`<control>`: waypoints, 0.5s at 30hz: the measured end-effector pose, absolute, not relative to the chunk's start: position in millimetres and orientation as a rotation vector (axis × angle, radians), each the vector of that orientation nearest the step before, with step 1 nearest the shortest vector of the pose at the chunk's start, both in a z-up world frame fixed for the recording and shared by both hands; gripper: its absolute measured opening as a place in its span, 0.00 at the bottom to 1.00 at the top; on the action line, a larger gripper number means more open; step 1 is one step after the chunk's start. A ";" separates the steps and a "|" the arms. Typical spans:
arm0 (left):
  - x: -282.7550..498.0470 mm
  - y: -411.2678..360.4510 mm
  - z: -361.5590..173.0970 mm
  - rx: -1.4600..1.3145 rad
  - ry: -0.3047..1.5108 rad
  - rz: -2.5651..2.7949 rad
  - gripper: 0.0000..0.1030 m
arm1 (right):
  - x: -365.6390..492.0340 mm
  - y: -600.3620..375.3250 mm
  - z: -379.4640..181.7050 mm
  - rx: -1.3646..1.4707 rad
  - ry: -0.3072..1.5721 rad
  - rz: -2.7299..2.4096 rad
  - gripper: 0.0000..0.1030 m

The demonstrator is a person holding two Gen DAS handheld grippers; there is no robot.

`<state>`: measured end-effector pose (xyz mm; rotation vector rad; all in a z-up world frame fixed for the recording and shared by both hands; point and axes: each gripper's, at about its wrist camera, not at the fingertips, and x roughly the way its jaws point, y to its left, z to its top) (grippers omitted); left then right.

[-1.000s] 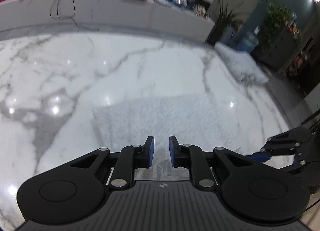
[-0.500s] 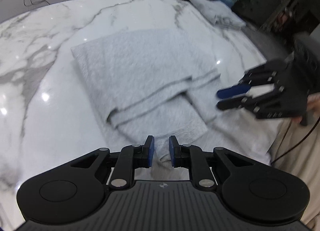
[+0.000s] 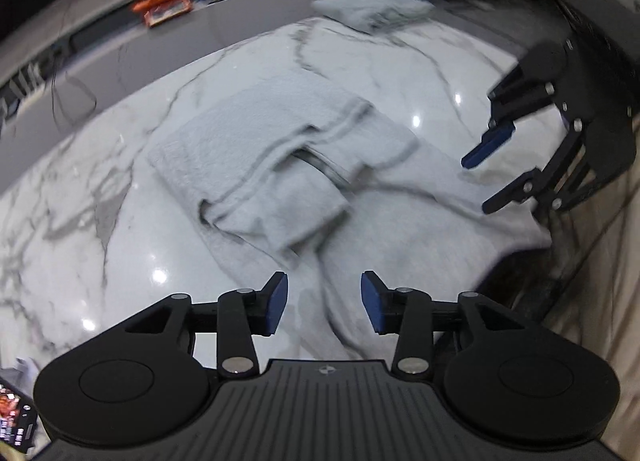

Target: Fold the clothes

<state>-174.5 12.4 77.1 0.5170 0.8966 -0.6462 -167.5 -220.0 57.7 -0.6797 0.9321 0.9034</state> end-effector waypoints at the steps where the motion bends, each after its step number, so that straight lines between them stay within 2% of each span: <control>1: -181.3 7.9 74.3 0.555 0.893 -0.650 0.42 | -174.3 -217.7 56.2 -0.709 0.925 0.909 0.39; 6: -220.2 -14.3 49.9 0.795 0.866 -0.655 0.42 | -193.7 -208.9 48.6 -0.807 0.916 0.911 0.42; 15: -250.3 -30.6 18.4 0.976 0.830 -0.655 0.43 | -211.6 -197.2 23.0 -1.013 0.896 0.867 0.51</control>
